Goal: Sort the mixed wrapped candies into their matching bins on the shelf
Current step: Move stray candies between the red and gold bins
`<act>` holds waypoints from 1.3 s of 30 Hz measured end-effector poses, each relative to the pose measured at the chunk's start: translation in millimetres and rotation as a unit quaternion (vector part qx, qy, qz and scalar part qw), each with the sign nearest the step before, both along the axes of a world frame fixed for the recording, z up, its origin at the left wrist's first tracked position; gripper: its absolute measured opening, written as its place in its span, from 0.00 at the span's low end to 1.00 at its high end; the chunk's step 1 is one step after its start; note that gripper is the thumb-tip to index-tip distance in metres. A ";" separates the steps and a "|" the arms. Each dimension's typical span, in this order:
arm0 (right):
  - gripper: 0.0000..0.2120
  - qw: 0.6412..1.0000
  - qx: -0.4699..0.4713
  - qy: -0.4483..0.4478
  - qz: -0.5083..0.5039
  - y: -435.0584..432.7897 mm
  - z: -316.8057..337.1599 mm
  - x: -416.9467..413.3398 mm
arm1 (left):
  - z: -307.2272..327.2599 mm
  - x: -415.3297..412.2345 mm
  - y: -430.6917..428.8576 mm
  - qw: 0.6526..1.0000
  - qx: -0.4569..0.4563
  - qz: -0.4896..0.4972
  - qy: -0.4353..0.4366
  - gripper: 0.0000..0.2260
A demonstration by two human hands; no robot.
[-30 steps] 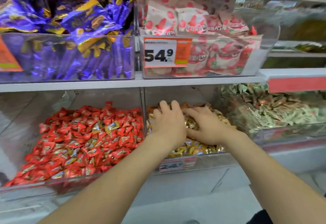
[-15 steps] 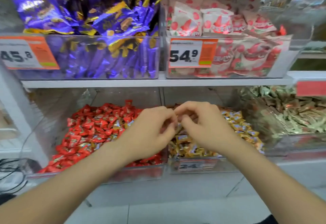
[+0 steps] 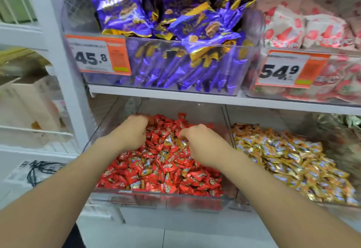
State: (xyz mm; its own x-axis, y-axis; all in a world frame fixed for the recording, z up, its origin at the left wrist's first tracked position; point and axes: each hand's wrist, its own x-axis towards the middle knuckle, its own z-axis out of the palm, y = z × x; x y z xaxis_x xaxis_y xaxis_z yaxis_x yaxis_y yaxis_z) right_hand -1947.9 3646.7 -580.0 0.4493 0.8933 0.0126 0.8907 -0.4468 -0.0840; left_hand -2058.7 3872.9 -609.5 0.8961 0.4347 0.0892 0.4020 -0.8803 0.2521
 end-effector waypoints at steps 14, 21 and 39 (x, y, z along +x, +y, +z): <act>0.17 0.996 0.004 0.071 -0.050 49.6 -6.9 15.0 | -7.3 10.1 2.2 0.999 -0.006 -0.014 0.049 0.16; 0.12 0.990 0.015 0.097 -0.102 59.0 -15.1 2.2 | 4.0 3.2 -4.6 0.999 -0.018 -0.007 0.039 0.06; 0.07 0.956 0.098 0.252 -0.110 50.3 7.4 21.7 | 12.4 -9.5 -19.0 0.989 -0.080 -0.120 0.030 0.11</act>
State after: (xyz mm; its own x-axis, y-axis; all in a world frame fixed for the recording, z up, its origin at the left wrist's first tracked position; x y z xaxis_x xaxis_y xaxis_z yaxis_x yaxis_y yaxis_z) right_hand -1926.3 3697.0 -572.7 0.6191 0.7791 -0.0984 0.6008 -0.5506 -0.5795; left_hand -2068.2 3853.9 -597.0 0.9766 0.2139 -0.0200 0.2055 -0.9027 0.3780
